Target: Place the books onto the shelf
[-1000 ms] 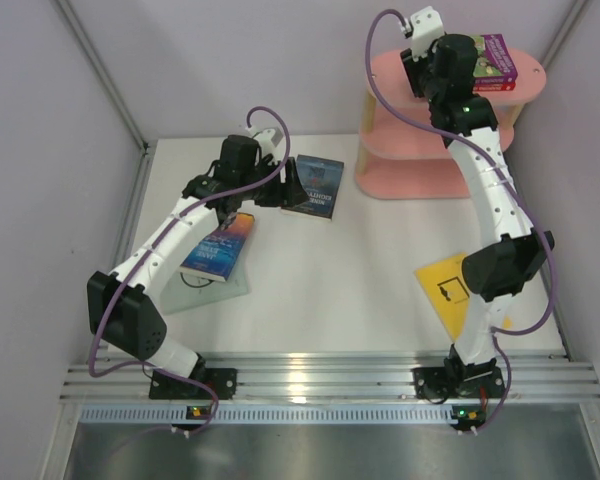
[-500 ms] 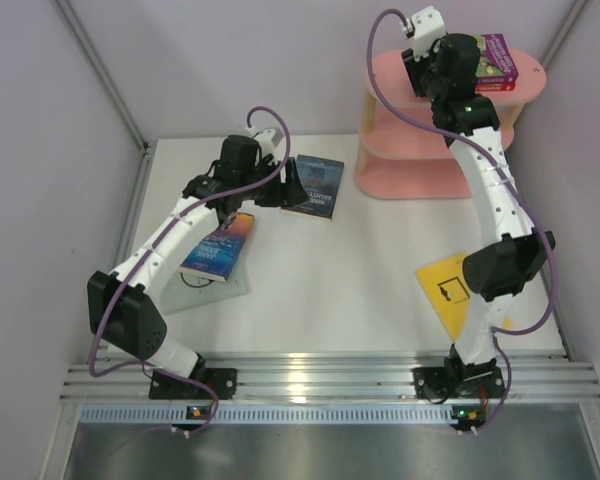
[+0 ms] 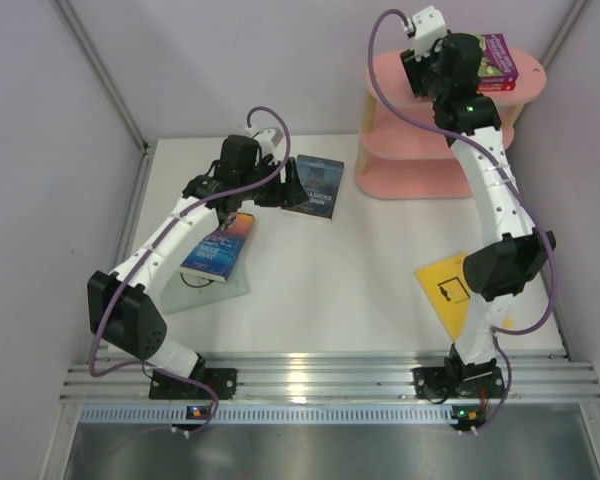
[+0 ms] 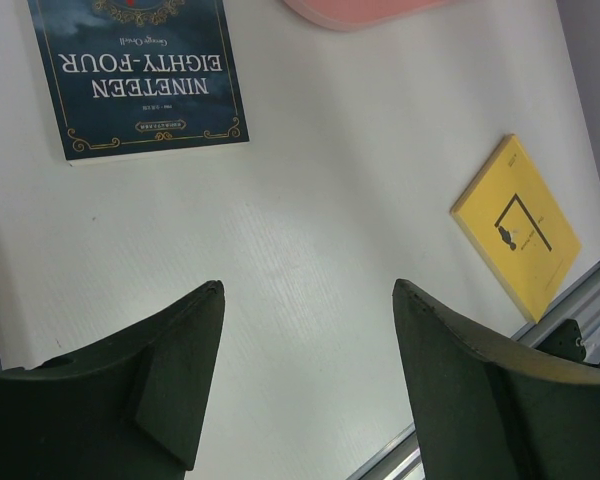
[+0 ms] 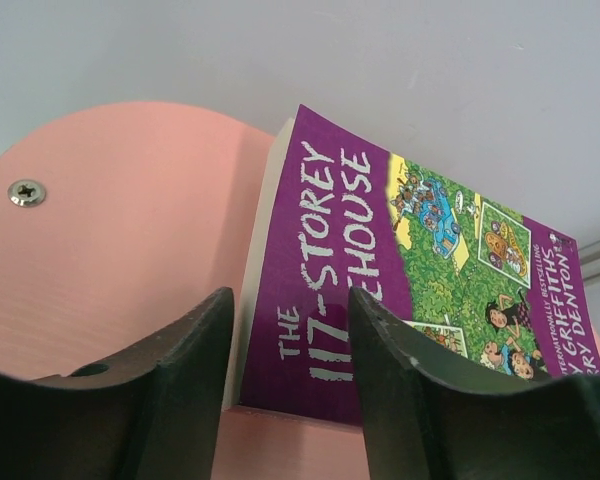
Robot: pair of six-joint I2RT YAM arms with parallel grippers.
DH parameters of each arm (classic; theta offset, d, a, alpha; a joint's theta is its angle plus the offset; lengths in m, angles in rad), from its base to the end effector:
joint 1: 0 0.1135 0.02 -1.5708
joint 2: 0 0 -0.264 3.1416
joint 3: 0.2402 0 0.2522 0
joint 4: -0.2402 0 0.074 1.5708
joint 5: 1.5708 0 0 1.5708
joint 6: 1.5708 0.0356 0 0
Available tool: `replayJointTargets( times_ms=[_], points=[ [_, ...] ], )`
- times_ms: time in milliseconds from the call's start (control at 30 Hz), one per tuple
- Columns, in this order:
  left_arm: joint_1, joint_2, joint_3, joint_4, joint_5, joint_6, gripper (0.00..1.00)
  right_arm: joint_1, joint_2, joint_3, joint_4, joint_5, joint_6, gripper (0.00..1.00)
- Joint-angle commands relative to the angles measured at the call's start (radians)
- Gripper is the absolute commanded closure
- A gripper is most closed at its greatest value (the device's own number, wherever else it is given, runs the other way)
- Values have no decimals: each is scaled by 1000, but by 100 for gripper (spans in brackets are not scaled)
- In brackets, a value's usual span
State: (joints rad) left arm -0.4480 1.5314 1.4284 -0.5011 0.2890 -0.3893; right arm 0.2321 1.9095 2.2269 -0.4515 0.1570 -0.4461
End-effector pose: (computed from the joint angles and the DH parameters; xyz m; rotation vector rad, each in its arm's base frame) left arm 0.3096 -0.1601 0.3504 0.2378 2.2438 -0.7792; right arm 0.4197 0.0935 0.4814 -0.4573 1.6497 -0.2930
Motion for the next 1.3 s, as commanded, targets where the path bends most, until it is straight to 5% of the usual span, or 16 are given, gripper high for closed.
replayJointTargets(
  times_ms=[0,533,733,967,1133,1267],
  points=[
    [-1,-1,38,26,-7,20,27,-13,2,22,59,-30,1,49],
    [8,-59,55,-13,19,4,23,70,-176,-15,83,16,119,0],
    [64,-94,46,-13,67,-25,20,84,-407,-171,8,-16,430,0],
    [196,4,137,-45,111,-63,20,93,-584,-475,-81,-177,818,12],
    [227,154,263,-100,91,-60,23,153,-615,-803,39,-203,906,19],
    [227,180,258,-80,130,-66,24,153,-595,-802,67,-165,887,31]
  ],
)
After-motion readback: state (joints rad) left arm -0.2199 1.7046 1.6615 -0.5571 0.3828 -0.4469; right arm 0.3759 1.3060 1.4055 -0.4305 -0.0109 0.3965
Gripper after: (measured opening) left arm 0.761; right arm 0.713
